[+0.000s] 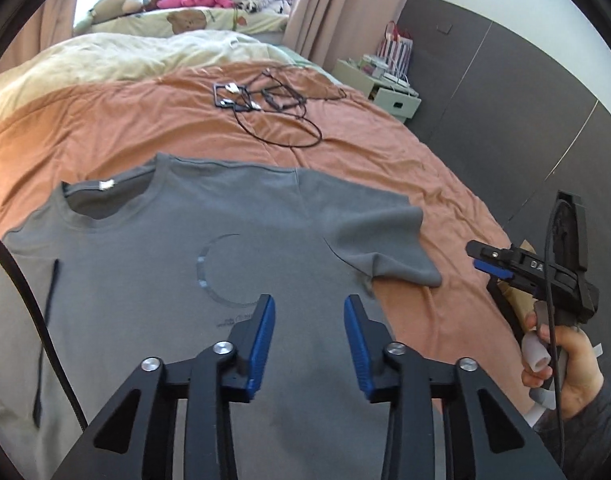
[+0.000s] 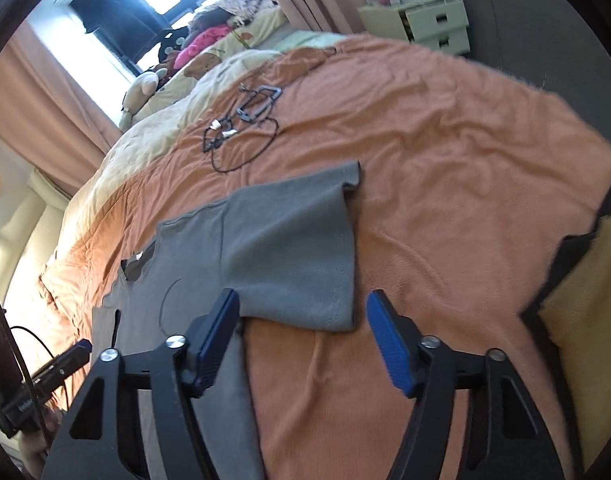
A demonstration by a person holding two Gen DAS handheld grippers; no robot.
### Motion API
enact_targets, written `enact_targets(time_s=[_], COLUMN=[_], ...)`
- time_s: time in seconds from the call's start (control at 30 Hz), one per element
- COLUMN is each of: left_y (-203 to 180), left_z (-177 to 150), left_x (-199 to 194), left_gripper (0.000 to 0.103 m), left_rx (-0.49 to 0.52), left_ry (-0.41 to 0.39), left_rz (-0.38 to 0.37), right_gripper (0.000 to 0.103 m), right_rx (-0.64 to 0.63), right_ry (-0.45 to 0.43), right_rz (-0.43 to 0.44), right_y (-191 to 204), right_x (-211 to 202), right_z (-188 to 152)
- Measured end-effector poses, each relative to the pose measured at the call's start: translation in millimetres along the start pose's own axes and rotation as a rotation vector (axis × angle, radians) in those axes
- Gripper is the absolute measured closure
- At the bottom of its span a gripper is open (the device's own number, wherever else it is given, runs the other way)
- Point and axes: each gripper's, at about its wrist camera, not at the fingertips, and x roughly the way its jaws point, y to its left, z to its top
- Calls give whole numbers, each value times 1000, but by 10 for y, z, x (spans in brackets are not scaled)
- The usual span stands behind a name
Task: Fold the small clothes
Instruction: 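Grasp the T-shirt's other side edge and sleeve with the right tool, then fold the held side over toward the collar with the right tool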
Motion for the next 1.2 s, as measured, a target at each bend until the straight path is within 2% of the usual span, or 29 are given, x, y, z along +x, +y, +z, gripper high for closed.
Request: enact_targets(time_s=[0.1, 0.17, 0.47, 0.63, 0.7, 0.73, 0.77, 0.83, 0.9, 1.0, 1.2], left_y=[50, 74, 55, 6, -22, -41, -55, -85, -119, -124, -148], left_z=[38, 65, 112, 154, 169, 185, 204, 253, 280, 290, 221], left_x=[198, 336, 808, 1016, 1085, 1126, 1158, 1227, 1280, 1372, 1549], left_gripper=[68, 71, 80, 83, 83, 83, 84, 84, 84, 84, 85], left_rx=[-5, 0, 51, 35, 31, 26, 18, -2, 2, -19, -49], left_ry=[10, 21, 63, 65, 69, 75, 79, 96, 108, 125, 157], left_rz=[-6, -7, -12, -48, -56, -58, -65, -88, -67, -89, -108], right_gripper=[46, 53, 58, 58, 68, 85, 93, 99, 101, 102, 102], right_rx=[31, 45, 84, 64, 77, 79, 83, 91, 78, 49, 16], right_ry=[24, 39, 76, 98, 91, 89, 94, 98, 81, 45, -3], right_rz=[11, 12, 8, 32, 49, 44, 42, 38, 43, 61, 151], right_y=[-150, -224, -424, -397, -442, -476, -514, -553, -515, -414, -197], right_x=[272, 404, 861, 994, 1003, 1010, 1024, 1018, 942, 801, 496], right_z=[85, 132, 375, 419, 444, 463, 480, 473, 490, 481, 570])
